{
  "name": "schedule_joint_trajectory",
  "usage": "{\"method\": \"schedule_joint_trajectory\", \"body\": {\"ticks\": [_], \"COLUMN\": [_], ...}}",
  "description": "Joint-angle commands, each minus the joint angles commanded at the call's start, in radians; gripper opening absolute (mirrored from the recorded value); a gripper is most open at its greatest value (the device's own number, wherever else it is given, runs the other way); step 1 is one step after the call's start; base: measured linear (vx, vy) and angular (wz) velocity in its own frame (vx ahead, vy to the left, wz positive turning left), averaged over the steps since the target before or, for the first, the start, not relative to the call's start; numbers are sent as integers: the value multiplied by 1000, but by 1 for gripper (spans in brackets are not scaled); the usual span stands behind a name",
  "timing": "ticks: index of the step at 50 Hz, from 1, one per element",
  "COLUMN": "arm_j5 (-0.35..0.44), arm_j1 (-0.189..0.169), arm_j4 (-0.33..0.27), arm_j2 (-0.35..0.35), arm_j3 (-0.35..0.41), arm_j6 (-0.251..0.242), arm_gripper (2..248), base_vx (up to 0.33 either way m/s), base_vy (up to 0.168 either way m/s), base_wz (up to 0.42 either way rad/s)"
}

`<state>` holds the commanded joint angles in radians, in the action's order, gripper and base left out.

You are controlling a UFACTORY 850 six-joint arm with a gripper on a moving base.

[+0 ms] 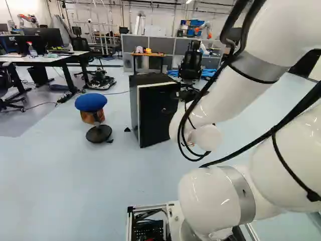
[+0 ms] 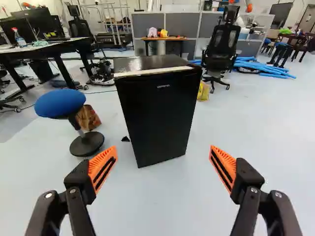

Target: Grab a drink from the fridge

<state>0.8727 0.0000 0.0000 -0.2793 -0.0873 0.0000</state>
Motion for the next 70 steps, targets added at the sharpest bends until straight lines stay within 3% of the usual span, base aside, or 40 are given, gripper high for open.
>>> {"method": "schedule_joint_trajectory", "body": {"ticks": [41, 70], "arm_j5": [0, 0], "arm_j1": [0, 0], "arm_j4": [0, 0], "arm_j2": [0, 0], "arm_j3": [0, 0], "arm_j6": [0, 0], "arm_gripper": [247, 247], "base_vx": [133, 107], "base_vy": [1, 35], "base_wz": [-2, 172]}}
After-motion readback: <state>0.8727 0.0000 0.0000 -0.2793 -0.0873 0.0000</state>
